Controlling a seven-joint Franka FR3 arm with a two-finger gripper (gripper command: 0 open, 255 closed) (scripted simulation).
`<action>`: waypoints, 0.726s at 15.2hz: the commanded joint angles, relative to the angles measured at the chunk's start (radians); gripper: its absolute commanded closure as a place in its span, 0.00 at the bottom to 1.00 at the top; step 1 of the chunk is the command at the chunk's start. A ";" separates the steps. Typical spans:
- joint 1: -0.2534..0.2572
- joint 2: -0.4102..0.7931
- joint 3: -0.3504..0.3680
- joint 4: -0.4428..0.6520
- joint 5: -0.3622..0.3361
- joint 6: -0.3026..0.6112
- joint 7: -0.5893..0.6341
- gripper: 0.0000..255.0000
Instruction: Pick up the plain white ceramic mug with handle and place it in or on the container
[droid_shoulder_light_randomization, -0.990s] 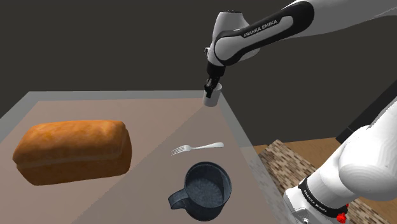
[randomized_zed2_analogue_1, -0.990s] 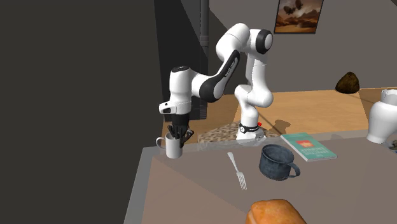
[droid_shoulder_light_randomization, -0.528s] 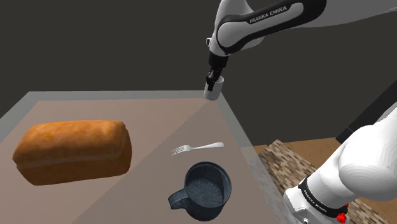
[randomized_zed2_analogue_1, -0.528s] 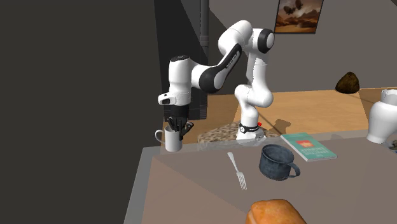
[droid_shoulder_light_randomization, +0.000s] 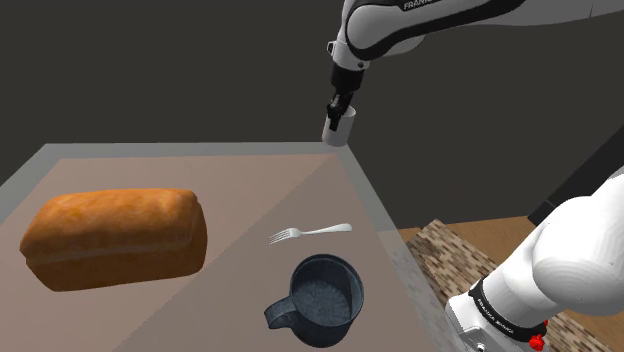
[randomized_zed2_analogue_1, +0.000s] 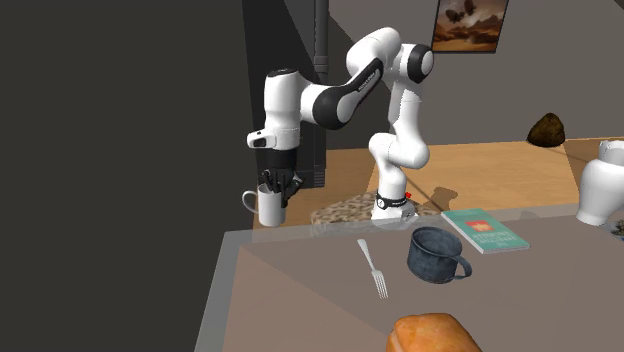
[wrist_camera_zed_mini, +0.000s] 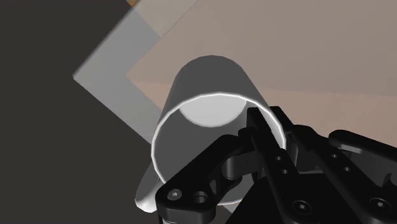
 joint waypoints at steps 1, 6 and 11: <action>0.001 -0.006 0.001 0.019 0.000 -0.025 0.001 1.00; 0.001 -0.020 0.000 0.071 0.001 -0.091 0.000 1.00; 0.000 -0.028 0.000 0.122 0.002 -0.150 -0.001 1.00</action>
